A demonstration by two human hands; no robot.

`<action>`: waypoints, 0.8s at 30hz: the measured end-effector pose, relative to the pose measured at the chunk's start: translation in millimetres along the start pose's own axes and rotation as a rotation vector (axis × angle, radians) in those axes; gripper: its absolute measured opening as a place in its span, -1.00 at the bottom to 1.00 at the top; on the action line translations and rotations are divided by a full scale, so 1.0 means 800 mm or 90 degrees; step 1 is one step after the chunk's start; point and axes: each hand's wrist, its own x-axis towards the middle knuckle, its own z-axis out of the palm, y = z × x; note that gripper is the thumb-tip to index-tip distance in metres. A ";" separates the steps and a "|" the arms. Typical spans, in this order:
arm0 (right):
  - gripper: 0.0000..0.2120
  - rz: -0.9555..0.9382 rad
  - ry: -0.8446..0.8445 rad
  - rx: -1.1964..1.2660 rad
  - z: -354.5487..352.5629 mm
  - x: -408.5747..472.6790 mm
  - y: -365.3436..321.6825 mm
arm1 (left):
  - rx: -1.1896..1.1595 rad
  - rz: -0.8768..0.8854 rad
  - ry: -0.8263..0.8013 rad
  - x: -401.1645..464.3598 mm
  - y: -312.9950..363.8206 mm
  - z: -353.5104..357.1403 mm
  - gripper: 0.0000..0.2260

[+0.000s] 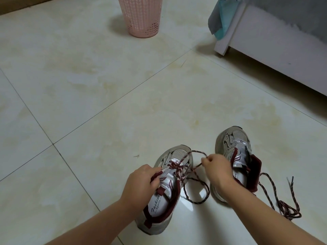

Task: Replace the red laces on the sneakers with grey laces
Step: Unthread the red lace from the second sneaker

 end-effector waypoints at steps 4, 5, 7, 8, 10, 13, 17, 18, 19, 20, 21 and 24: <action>-0.65 -0.004 -0.054 0.034 -0.009 0.003 -0.001 | 0.008 0.005 0.006 0.000 0.000 0.001 -0.73; -0.64 0.017 -0.119 0.061 0.000 -0.004 -0.001 | 0.007 0.004 0.008 0.000 0.001 0.001 -0.74; -0.67 0.088 -0.243 0.175 0.020 -0.020 -0.002 | 0.007 0.002 0.007 0.000 0.002 0.001 -0.74; -0.67 0.129 -0.296 0.241 0.026 -0.026 -0.003 | 0.008 0.001 0.007 0.000 0.002 0.001 -0.75; -0.65 0.162 -0.354 0.320 0.034 -0.030 -0.001 | 0.007 -0.003 0.013 0.000 0.002 0.000 -0.75; -0.67 0.112 -0.286 0.319 0.028 -0.020 0.001 | 0.005 -0.006 0.017 -0.001 0.001 0.000 -0.75; -0.77 0.061 -0.053 0.267 0.012 0.004 0.007 | -0.004 -0.006 0.021 -0.001 0.001 0.000 -0.74; -0.77 0.056 -0.016 0.283 0.010 0.007 0.008 | -0.006 -0.006 0.021 -0.001 0.001 0.000 -0.74; -0.77 0.049 -0.004 0.298 0.009 0.007 0.007 | -0.007 -0.005 0.022 -0.001 0.001 -0.001 -0.75; -0.76 0.046 -0.024 0.309 0.009 0.004 0.005 | -0.007 -0.003 0.022 -0.002 0.001 -0.001 -0.75; -0.73 0.051 -0.071 0.315 0.012 -0.001 0.004 | -0.007 -0.002 0.022 -0.002 0.001 -0.001 -0.75; -0.70 0.077 -0.246 0.302 0.029 -0.020 0.003 | -0.009 -0.001 0.022 -0.002 0.002 -0.001 -0.75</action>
